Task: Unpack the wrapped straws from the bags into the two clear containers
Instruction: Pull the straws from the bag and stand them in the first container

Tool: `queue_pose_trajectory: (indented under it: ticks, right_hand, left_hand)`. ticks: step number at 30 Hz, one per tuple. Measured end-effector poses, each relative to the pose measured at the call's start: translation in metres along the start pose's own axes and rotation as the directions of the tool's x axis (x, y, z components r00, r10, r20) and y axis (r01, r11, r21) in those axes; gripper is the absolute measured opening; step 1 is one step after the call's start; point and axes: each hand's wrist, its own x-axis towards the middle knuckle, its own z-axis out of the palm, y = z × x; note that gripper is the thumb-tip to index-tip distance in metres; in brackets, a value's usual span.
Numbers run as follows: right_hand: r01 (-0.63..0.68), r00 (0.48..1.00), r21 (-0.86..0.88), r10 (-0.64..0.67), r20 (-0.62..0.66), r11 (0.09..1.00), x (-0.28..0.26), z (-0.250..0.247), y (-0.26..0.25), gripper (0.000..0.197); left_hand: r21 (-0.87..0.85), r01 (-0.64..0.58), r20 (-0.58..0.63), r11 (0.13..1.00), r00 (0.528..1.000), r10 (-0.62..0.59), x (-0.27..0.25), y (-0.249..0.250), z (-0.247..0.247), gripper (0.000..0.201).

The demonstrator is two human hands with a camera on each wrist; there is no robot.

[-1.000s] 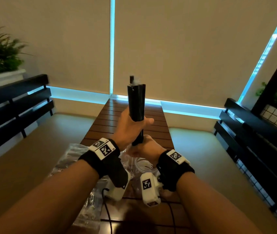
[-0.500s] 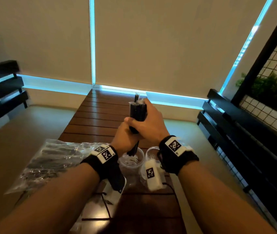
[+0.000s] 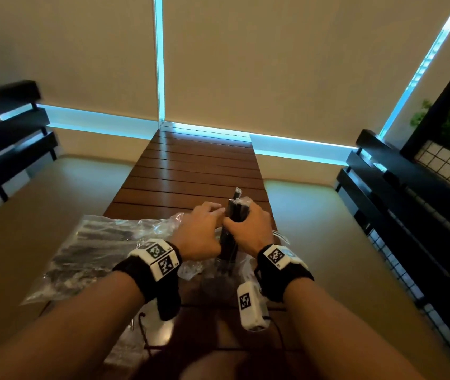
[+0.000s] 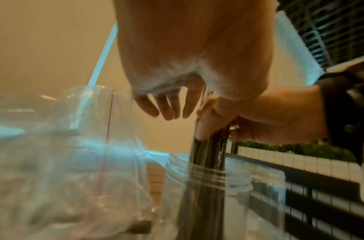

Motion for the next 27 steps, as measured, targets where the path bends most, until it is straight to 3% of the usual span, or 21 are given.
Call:
queue_pose_trajectory:
  ticks: [2,5,8,12,14,17,19,21,23,24,27]
  right_hand:
    - [-0.064,0.997,-0.124,0.070,0.044,0.990,0.000,0.011,0.007,0.030]
    - [-0.095,0.989,-0.264,0.122,0.088,0.960,-0.007,0.021,0.010,0.044]
    - [-0.114,0.990,-0.259,0.130,0.046,0.959,-0.009,0.018,0.009,0.064]
    - [-0.129,0.992,-0.224,0.126,-0.028,0.966,-0.005,0.009,0.003,0.097]
    - [-0.103,0.992,-0.234,0.082,-0.097,0.967,-0.004,0.004,-0.004,0.092]
    - [0.090,0.965,-0.238,-0.144,-0.221,0.967,-0.006,0.002,-0.017,0.047]
    - [0.286,0.943,-0.210,-0.314,-0.113,0.935,-0.008,0.005,-0.030,0.017]
    - [0.420,0.905,-0.206,-0.391,0.169,0.884,-0.011,0.012,-0.044,0.007]
    - [0.496,0.825,-0.255,-0.359,0.436,0.830,-0.012,0.026,-0.054,0.011]
    - [0.507,0.800,-0.290,-0.317,0.509,0.812,-0.012,0.035,-0.057,0.015]
    - [0.450,0.820,-0.417,-0.181,0.542,0.789,-0.011,0.066,-0.056,0.011]
  left_hand:
    - [0.281,0.014,-0.164,0.960,0.986,0.033,-0.008,-0.004,-0.010,0.056]
    - [0.370,0.153,-0.305,0.916,0.952,-0.035,-0.014,-0.012,-0.016,0.055]
    - [0.356,0.326,-0.243,0.876,0.937,-0.250,-0.021,-0.026,-0.011,0.062]
    - [0.246,0.390,-0.168,0.887,0.919,-0.358,-0.032,-0.044,-0.004,0.027]
    - [0.204,0.386,-0.167,0.900,0.919,-0.357,-0.036,-0.047,-0.005,0.016]
    - [0.113,0.366,-0.216,0.924,0.917,-0.337,-0.040,-0.045,-0.016,0.013]
    - [0.040,0.362,-0.262,0.931,0.903,-0.340,-0.045,-0.040,-0.029,0.011]
    - [-0.016,0.361,-0.283,0.932,0.892,-0.351,-0.048,-0.041,-0.041,0.008]
    - [-0.059,0.362,-0.290,0.930,0.885,-0.363,-0.053,-0.046,-0.051,0.010]
    - [-0.074,0.357,-0.285,0.931,0.887,-0.363,-0.057,-0.047,-0.054,0.012]
    - [-0.097,0.341,-0.284,0.935,0.891,-0.354,-0.071,-0.048,-0.064,0.014]
